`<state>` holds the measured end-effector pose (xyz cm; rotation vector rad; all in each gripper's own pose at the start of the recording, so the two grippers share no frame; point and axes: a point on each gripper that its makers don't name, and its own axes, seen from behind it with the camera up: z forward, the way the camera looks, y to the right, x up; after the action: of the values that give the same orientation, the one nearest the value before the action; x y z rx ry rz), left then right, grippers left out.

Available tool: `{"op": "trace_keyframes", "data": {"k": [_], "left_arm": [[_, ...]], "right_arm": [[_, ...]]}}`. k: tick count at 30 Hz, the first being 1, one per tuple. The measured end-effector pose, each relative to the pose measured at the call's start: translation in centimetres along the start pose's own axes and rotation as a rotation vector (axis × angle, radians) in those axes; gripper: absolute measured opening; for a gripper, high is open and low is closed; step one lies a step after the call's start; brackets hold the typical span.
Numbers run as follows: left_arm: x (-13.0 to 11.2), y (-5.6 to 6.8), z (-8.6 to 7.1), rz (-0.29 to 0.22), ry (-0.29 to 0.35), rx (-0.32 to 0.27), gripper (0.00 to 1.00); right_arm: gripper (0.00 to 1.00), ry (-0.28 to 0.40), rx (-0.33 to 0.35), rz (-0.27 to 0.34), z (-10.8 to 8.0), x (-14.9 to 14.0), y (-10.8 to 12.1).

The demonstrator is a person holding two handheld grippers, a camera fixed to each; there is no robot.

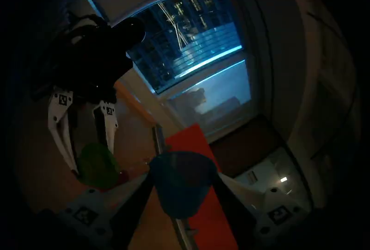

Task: Pour water

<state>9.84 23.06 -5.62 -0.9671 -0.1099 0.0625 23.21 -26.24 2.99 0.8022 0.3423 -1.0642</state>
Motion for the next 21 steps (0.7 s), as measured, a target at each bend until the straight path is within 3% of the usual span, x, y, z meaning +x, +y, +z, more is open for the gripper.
{"op": "trace_keyframes", "data": {"k": [21], "left_arm": [[0.09,0.22,0.39,-0.011,0.006,-0.013,0.86]], "right_arm": [[0.91,-0.005,-0.021,-0.097,0.32,-0.17,1.02]]}}
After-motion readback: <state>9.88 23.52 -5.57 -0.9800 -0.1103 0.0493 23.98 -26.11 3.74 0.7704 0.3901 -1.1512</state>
